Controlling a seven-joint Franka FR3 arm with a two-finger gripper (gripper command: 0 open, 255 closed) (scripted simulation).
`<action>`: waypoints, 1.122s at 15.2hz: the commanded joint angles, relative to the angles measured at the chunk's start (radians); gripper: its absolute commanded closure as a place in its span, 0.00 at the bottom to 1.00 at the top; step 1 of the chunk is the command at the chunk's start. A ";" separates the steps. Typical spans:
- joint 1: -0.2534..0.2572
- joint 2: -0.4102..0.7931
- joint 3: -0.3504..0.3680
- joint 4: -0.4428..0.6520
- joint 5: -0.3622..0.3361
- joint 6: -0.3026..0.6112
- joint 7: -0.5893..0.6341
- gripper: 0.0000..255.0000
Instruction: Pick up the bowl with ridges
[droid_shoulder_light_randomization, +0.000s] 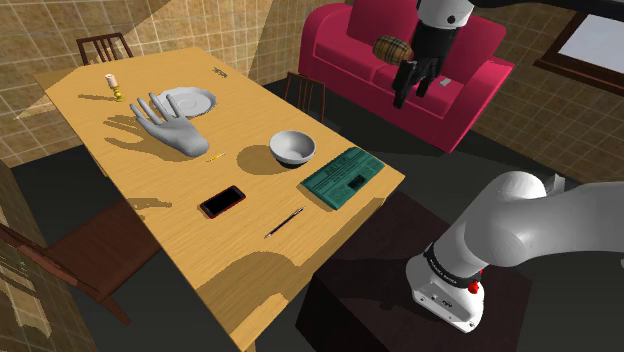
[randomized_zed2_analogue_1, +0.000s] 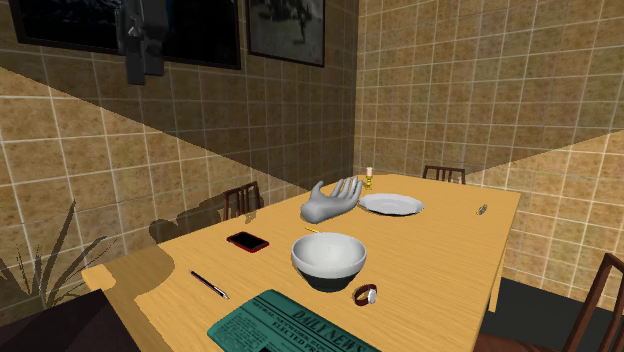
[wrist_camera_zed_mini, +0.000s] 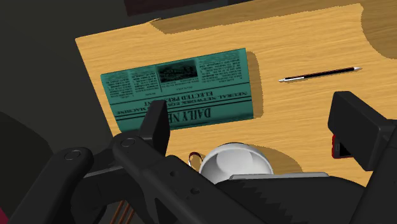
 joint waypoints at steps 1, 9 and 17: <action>0.000 0.000 0.000 0.000 0.000 0.000 0.000 0.00; 0.016 0.226 0.021 -0.030 0.009 0.254 0.045 0.00; 0.028 0.505 0.041 0.031 0.008 0.471 0.087 0.00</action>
